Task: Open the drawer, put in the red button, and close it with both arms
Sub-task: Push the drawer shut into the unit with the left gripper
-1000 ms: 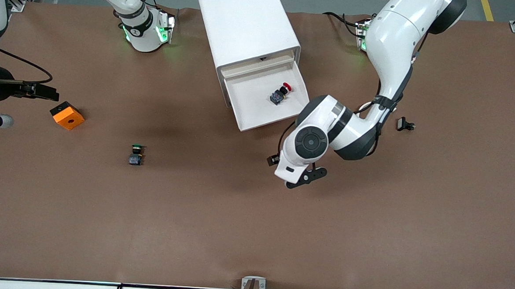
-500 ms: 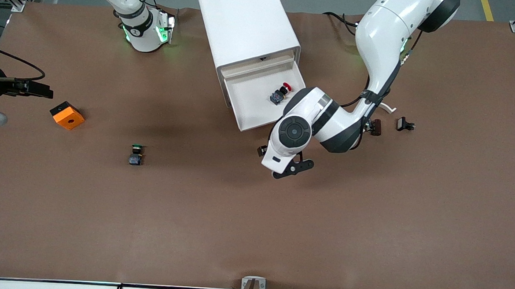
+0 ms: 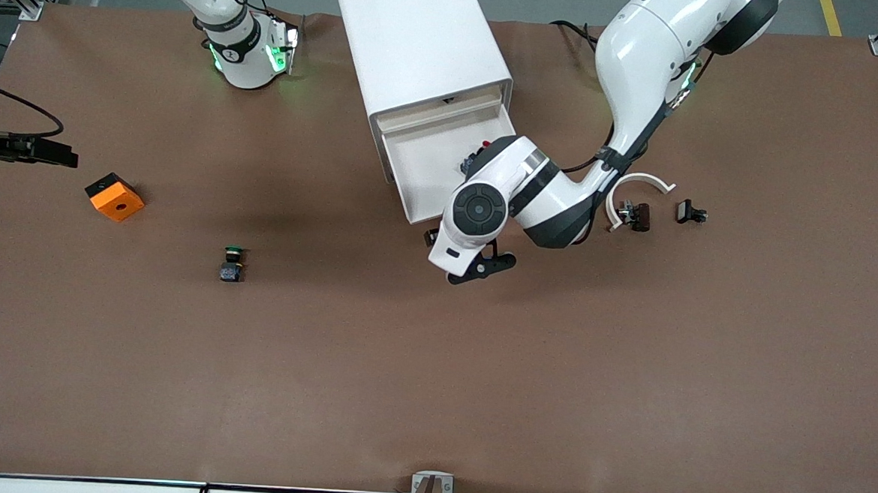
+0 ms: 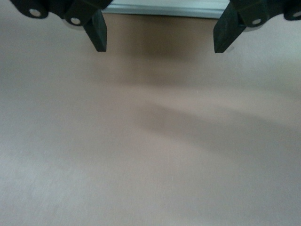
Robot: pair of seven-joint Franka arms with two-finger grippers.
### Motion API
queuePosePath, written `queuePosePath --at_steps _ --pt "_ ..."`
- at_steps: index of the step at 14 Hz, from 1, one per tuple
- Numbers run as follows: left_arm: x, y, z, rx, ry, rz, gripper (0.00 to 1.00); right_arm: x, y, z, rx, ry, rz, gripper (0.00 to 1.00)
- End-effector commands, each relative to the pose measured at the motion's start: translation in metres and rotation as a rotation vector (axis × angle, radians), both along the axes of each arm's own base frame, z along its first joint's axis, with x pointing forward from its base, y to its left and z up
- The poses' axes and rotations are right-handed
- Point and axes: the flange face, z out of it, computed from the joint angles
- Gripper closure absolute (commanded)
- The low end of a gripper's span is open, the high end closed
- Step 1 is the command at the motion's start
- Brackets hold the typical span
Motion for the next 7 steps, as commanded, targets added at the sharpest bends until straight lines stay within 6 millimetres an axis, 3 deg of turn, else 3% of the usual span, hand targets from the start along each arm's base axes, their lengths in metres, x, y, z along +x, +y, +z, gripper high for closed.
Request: queuePosePath --at_steps 1,5,7 --pt "-0.02 -0.006 -0.001 0.038 0.044 -0.009 0.0 -0.007 -0.02 0.031 0.007 -0.052 -0.034 0.0" --pt "-0.043 -0.019 -0.003 0.059 0.09 -0.006 0.0 -0.027 -0.008 0.068 0.013 -0.09 -0.021 0.0" --pt "-0.056 -0.029 -0.004 0.06 0.107 0.001 0.0 -0.038 -0.014 0.064 0.016 -0.052 -0.036 0.0"
